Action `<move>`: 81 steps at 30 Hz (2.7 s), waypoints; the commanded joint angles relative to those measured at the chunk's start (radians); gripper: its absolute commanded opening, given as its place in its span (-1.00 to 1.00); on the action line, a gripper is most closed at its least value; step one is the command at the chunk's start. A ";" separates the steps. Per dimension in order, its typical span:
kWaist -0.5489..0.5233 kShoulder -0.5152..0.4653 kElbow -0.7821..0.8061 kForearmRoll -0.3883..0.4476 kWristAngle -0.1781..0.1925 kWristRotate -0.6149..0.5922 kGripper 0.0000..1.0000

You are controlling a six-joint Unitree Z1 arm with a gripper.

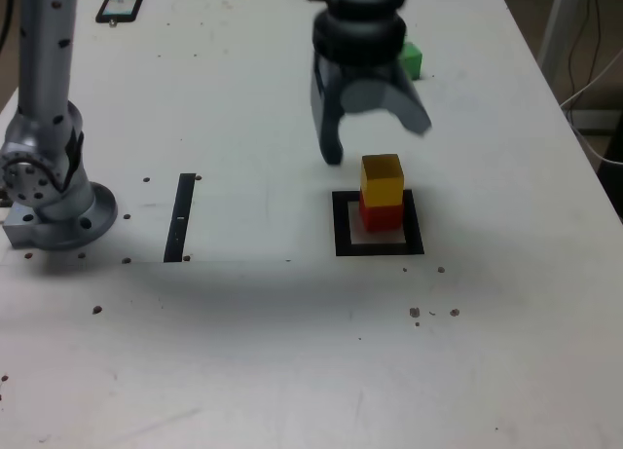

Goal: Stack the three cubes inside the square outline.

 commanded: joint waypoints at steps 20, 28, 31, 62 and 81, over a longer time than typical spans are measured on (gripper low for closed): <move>0.402 0.154 -0.378 0.151 0.140 0.321 0.99; 0.452 0.291 -0.544 0.173 0.179 0.365 0.99; 0.456 0.341 -0.598 0.179 0.179 0.365 0.98; 0.447 0.517 -0.733 0.136 0.187 0.286 0.64; 0.458 0.509 -0.687 0.100 0.193 0.281 0.15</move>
